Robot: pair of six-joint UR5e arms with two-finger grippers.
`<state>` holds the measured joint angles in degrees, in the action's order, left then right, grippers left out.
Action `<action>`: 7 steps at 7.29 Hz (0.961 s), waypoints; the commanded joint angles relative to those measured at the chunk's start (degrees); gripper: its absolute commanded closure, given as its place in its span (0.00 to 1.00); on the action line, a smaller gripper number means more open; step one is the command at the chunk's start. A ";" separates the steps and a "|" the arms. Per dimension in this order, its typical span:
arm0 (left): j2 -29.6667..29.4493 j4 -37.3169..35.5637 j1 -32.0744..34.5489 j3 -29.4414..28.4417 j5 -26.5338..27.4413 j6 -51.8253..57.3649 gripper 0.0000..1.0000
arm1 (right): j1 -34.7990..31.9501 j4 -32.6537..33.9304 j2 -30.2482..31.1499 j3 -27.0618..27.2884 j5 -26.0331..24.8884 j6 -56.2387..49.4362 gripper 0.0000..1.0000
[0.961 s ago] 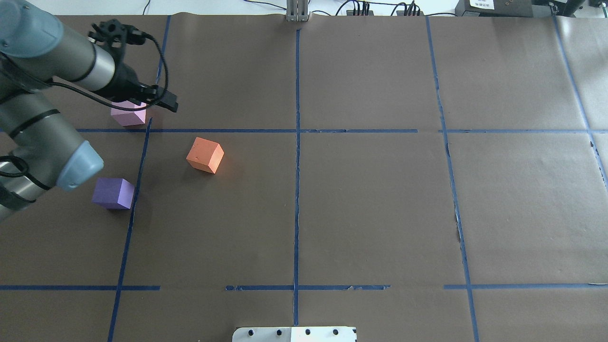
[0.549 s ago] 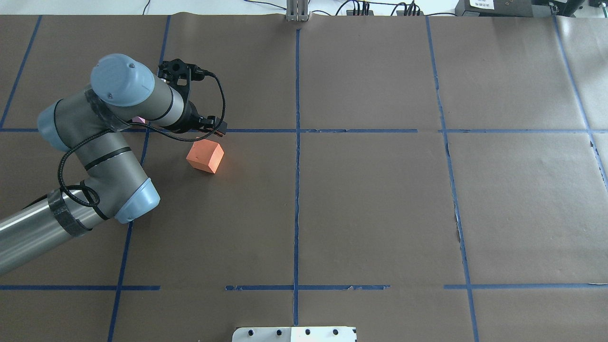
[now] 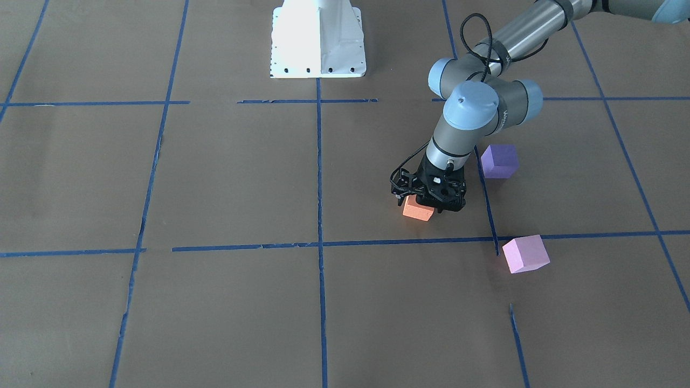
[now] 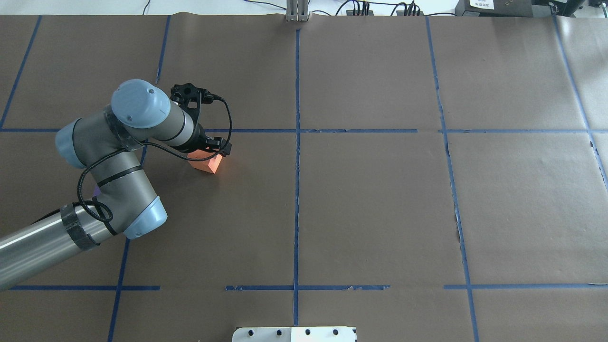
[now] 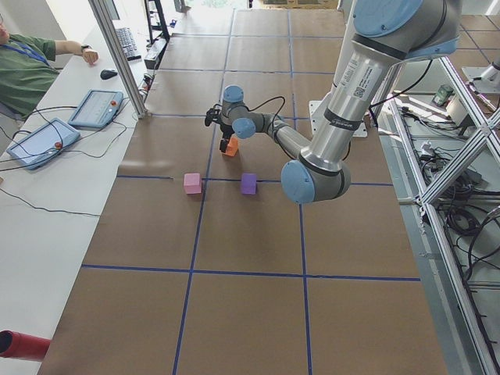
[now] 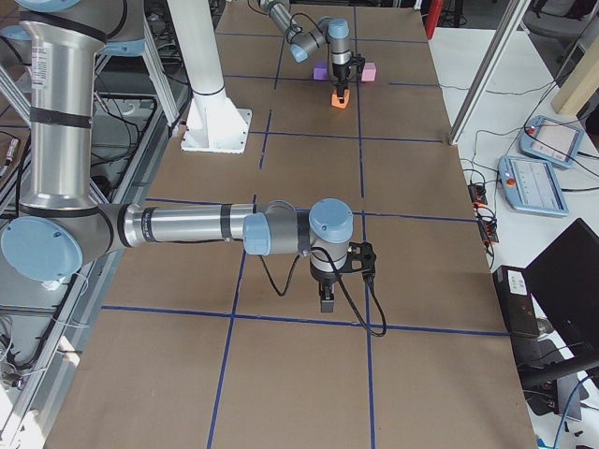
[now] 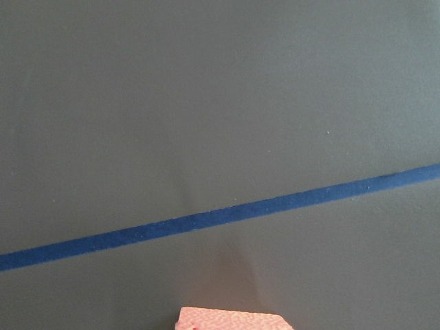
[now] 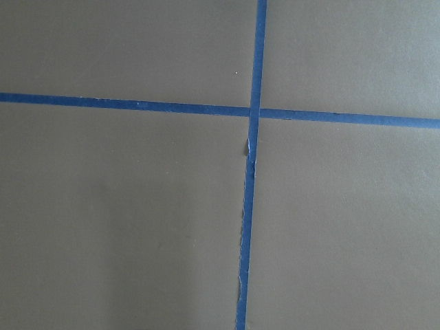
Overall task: Arrange blocks in a line
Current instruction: 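Close the left gripper on the orange cube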
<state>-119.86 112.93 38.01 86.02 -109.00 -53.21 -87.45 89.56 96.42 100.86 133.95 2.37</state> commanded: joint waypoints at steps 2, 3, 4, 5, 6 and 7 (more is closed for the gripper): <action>-0.54 -0.42 -0.48 -0.50 -0.95 0.56 0.56 | 0.00 0.00 0.00 0.04 0.00 0.00 0.00; -0.20 -0.60 -0.13 -0.50 -2.26 0.48 0.80 | 0.00 0.00 0.00 -0.05 0.00 0.00 0.00; 0.07 -1.21 0.57 -0.41 -2.36 0.56 0.85 | 0.00 0.00 0.00 0.04 0.00 0.00 0.00; 1.11 -2.09 2.58 0.11 -3.40 0.56 0.85 | 0.00 0.00 0.00 0.04 0.00 0.00 0.00; 3.73 -3.23 5.99 1.34 -6.98 0.56 0.85 | 0.00 0.00 0.00 0.04 0.00 0.00 0.00; 5.94 -3.59 10.37 1.43 -10.76 0.65 0.85 | 0.00 0.00 0.00 0.04 0.00 0.00 0.00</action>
<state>-116.69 110.15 43.50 86.88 -115.43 -52.63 -87.45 89.56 96.42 100.89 133.95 2.37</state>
